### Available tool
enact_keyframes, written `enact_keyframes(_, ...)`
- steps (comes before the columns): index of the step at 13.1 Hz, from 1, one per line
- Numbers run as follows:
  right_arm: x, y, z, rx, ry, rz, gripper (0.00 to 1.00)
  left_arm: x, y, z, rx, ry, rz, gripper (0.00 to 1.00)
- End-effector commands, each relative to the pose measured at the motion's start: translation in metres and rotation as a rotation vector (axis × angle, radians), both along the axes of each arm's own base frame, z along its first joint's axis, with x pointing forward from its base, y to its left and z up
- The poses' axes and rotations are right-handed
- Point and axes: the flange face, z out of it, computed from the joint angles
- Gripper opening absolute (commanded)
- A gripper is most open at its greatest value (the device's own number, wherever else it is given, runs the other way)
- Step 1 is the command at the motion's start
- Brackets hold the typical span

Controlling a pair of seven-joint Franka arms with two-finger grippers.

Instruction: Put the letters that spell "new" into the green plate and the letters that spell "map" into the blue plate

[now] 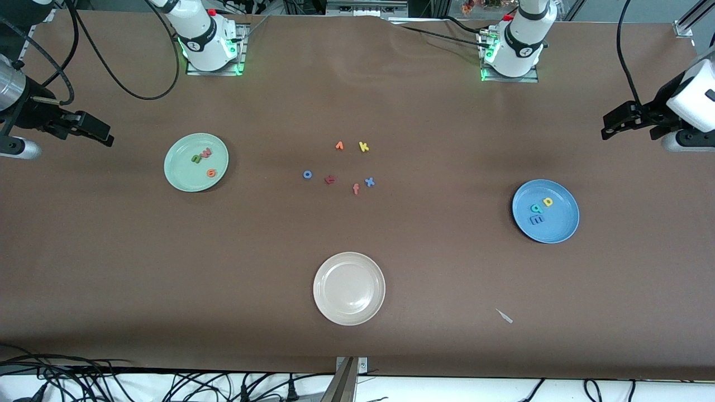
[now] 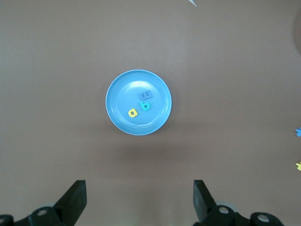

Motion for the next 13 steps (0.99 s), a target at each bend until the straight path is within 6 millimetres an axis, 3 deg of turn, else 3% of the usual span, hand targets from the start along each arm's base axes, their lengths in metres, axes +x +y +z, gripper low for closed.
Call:
enact_keyframes(1,-0.004,-0.0006,0.002,0.002,-0.002,-0.011,1.0,-0.0021,0.001,0.0062,-0.029,-0.015,-0.018,1.0)
enact_keyframes(13,-0.0041,-0.0006,0.0013,0.002,-0.001,-0.013,1.0,-0.0026,-0.0054,0.0029,-0.026,-0.01,-0.03,1.0)
